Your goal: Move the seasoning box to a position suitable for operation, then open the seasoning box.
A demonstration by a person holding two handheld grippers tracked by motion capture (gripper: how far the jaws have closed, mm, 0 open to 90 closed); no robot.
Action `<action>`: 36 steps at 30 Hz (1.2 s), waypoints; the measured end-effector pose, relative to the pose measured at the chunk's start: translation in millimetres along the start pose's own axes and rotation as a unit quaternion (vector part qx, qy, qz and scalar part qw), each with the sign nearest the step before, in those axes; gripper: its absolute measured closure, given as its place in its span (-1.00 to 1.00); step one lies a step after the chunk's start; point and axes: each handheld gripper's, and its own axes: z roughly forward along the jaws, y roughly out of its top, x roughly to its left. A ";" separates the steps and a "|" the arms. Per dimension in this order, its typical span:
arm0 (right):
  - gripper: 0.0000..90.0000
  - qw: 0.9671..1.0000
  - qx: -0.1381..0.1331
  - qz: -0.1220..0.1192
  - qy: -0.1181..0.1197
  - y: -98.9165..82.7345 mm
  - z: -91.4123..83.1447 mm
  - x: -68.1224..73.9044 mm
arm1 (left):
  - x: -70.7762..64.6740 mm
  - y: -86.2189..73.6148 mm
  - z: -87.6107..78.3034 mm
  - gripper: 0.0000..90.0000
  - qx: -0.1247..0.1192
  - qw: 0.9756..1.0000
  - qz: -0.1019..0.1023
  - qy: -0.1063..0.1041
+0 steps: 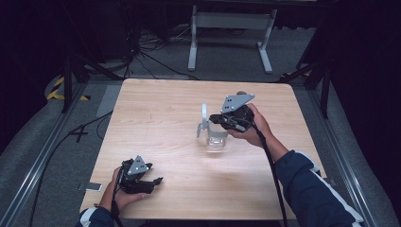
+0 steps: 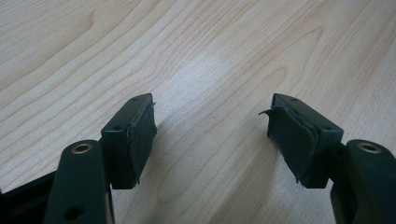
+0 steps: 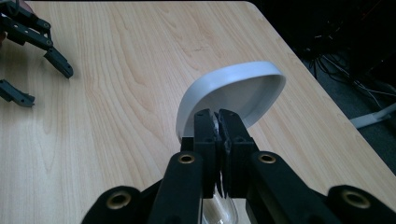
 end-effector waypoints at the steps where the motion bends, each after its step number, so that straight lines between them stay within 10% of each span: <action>1: 0.91 1.000 0.003 0.000 0.000 -0.3 -0.5 0.0 | -0.5 -0.1 0.1 -0.28 0.000 1.000 -0.003 -0.001; 15: 0.93 1.000 0.011 -0.008 -0.014 -15.3 -25.4 0.9 | -0.6 -0.1 0.5 -0.29 -0.001 1.000 -0.005 -0.003; 36: 0.53 0.998 0.032 0.028 -0.042 -113.5 -89.6 11.4 | -0.2 0.8 0.8 -0.31 0.002 1.000 -0.002 -0.004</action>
